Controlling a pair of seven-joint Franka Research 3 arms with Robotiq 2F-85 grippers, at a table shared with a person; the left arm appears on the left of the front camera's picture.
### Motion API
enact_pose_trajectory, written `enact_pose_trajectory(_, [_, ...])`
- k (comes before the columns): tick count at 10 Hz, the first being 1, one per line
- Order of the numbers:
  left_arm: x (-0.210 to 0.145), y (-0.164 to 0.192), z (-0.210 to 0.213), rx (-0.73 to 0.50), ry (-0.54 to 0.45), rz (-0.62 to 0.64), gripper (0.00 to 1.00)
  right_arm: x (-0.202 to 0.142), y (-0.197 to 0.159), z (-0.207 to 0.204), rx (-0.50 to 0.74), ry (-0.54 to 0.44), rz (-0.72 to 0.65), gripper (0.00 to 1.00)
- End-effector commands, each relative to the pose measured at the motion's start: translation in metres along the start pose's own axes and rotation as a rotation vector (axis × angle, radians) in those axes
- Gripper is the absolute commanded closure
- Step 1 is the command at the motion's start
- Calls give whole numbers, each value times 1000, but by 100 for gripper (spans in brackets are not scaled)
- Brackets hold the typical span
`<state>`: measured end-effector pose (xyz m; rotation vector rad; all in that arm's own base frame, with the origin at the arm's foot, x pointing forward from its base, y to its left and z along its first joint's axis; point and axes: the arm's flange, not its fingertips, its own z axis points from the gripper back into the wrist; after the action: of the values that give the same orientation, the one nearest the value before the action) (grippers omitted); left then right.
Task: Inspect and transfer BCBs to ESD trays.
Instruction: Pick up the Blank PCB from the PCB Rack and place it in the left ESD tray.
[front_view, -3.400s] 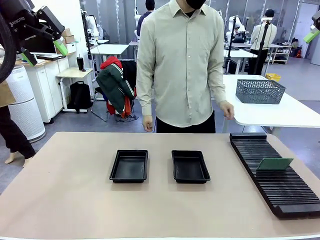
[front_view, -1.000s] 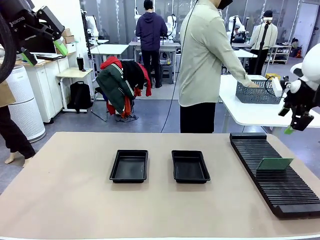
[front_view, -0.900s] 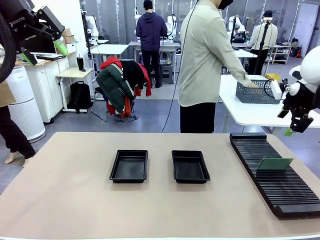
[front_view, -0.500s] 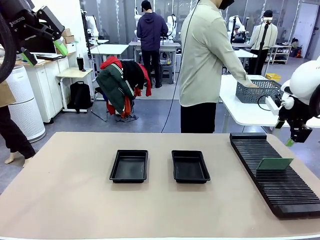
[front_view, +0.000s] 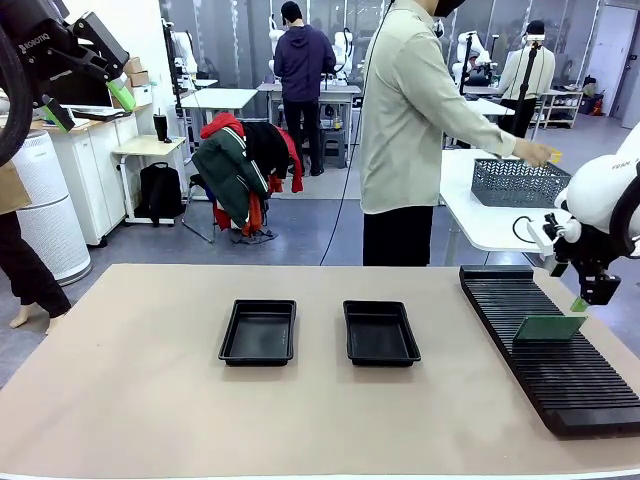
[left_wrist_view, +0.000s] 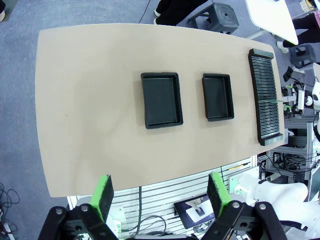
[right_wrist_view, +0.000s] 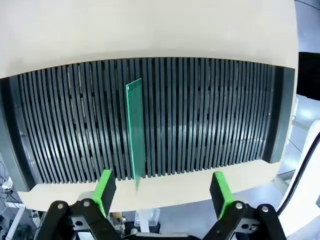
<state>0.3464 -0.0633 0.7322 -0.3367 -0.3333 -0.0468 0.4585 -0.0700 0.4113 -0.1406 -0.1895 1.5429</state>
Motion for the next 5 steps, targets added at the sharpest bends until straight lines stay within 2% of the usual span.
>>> enact_pose_trajectory(1, [-1, 0, -1, -9, -2, 1, 0, -3, 4, -10, -11, 22, 16, 0])
enact_pose_trajectory(5, [-1, 0, -1, -9, -2, 1, 0, -3, 12, -28, -4, 0, 6, 0])
